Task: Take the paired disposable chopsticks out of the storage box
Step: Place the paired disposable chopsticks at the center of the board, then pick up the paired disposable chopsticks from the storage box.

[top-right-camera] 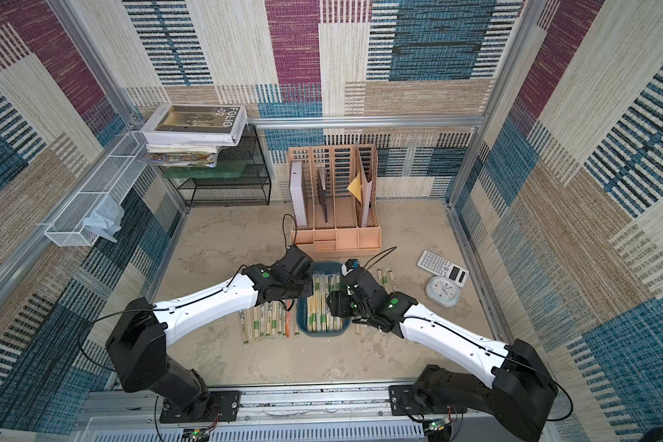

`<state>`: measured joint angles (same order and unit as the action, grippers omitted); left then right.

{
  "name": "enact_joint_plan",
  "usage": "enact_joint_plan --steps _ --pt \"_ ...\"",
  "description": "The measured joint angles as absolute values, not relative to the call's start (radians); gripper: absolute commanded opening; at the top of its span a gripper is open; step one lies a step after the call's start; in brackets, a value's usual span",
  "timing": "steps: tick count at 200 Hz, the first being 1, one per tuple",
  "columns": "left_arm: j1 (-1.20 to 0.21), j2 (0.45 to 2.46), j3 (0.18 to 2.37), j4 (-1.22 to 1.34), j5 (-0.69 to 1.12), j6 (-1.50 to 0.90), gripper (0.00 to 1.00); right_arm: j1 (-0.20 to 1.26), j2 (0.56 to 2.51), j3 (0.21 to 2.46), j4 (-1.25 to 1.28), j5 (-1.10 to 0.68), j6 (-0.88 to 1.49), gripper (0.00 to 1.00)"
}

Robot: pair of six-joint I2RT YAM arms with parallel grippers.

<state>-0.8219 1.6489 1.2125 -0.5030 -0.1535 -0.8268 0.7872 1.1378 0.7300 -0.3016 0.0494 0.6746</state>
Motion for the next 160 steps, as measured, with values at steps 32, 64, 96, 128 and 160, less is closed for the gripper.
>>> enact_joint_plan --steps 32,64,96,128,160 --pt "-0.858 1.761 1.293 -0.502 -0.148 -0.841 0.33 0.728 1.083 0.696 -0.309 0.043 0.669 0.74" --pt "-0.882 1.87 1.369 -0.5 -0.134 -0.852 0.32 0.681 1.044 0.676 -0.331 0.025 0.656 0.74" --pt "-0.889 1.951 1.419 -0.497 -0.125 -0.852 0.3 0.634 1.008 0.651 -0.35 0.022 0.647 0.74" --pt "-0.891 2.009 1.459 -0.495 -0.108 -0.852 0.28 0.614 0.992 0.633 -0.353 0.013 0.644 0.74" --pt "-0.9 2.051 1.483 -0.493 -0.101 -0.852 0.27 0.608 0.989 0.624 -0.353 -0.001 0.644 0.74"
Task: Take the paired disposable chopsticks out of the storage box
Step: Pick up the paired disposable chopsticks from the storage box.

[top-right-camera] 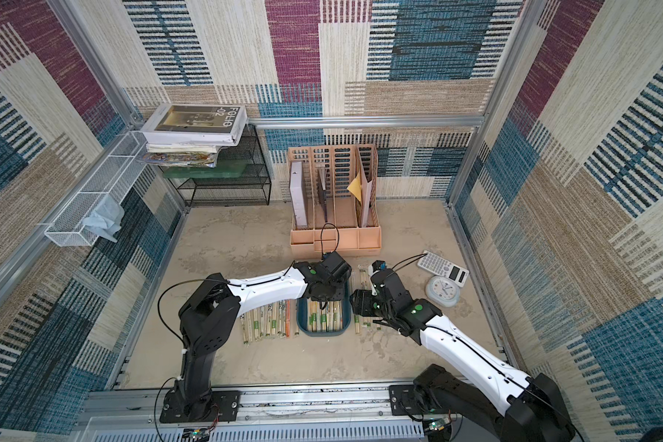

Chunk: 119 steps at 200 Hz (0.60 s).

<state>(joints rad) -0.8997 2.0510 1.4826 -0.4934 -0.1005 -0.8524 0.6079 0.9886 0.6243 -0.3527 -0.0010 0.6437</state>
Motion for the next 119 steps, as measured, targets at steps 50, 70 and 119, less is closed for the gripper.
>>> enact_joint_plan --steps 50,70,119 --pt "-0.9 2.09 1.495 -0.478 -0.083 -0.852 0.24 0.606 0.99 0.623 -0.352 -0.009 0.644 0.74" --pt "-0.9 2.095 1.495 -0.477 -0.083 -0.852 0.18 0.606 0.989 0.624 -0.353 -0.009 0.644 0.74" --pt "-0.9 2.087 1.493 -0.472 -0.083 -0.852 0.11 0.605 0.988 0.628 -0.352 -0.016 0.644 0.74"
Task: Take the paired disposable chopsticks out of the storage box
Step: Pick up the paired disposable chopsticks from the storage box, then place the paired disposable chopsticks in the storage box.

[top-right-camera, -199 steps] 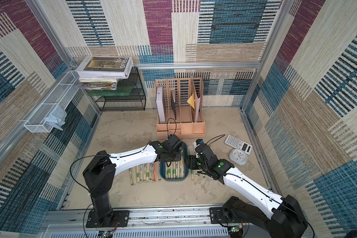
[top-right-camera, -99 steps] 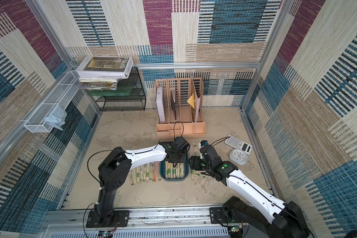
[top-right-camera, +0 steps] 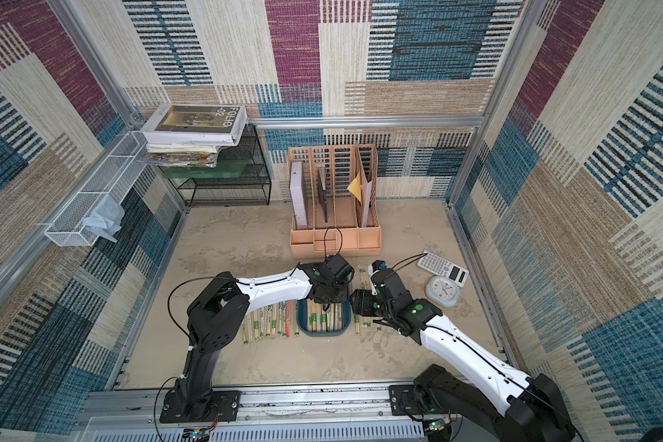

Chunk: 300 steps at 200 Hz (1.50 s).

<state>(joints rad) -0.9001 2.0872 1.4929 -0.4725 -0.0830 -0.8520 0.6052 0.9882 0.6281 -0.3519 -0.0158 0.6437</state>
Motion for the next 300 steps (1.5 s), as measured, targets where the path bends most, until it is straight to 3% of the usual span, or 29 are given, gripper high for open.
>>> enact_joint_plan --steps 194,222,269,300 --pt "-0.855 1.873 1.427 -0.508 -0.141 -0.781 0.06 0.679 1.036 0.674 -0.345 -0.026 0.644 0.74" --pt "-0.856 1.884 1.401 -0.495 -0.13 -0.781 0.17 0.68 1.038 0.674 -0.344 -0.022 0.644 0.74" --pt "-0.855 1.913 1.374 -0.494 -0.109 -0.782 0.11 0.68 1.041 0.675 -0.345 -0.018 0.645 0.74" --pt "-0.855 1.913 1.375 -0.495 -0.113 -0.781 0.14 0.68 1.041 0.675 -0.345 -0.011 0.645 0.74"
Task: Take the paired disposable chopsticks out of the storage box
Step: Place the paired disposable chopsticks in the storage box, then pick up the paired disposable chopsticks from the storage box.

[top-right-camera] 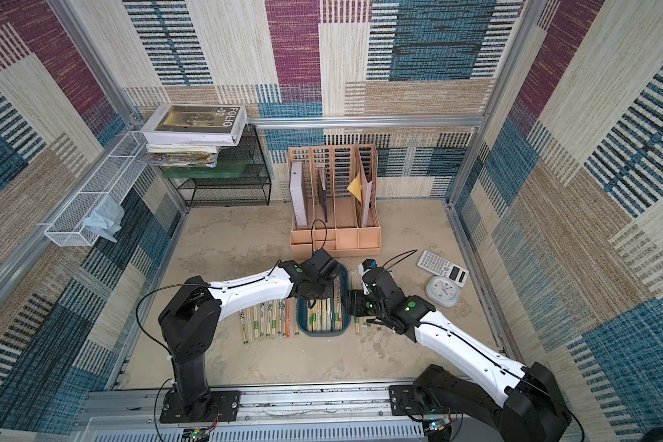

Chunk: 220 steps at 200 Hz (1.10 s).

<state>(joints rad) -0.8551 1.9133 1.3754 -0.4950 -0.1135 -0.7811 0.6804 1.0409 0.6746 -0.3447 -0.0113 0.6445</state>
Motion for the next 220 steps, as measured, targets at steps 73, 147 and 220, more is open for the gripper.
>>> enact_joint_plan --steps 73,147,220 --pt "-0.855 1.963 1.39 -0.5 -0.135 -0.778 0.18 0.682 1.041 0.675 -0.345 -0.011 0.645 0.74" --pt "-0.855 2.009 1.401 -0.511 -0.159 -0.778 0.18 0.683 1.041 0.677 -0.345 -0.008 0.645 0.74" --pt "-0.855 2.035 1.41 -0.506 -0.16 -0.778 0.16 0.683 1.042 0.677 -0.345 -0.007 0.644 0.74"
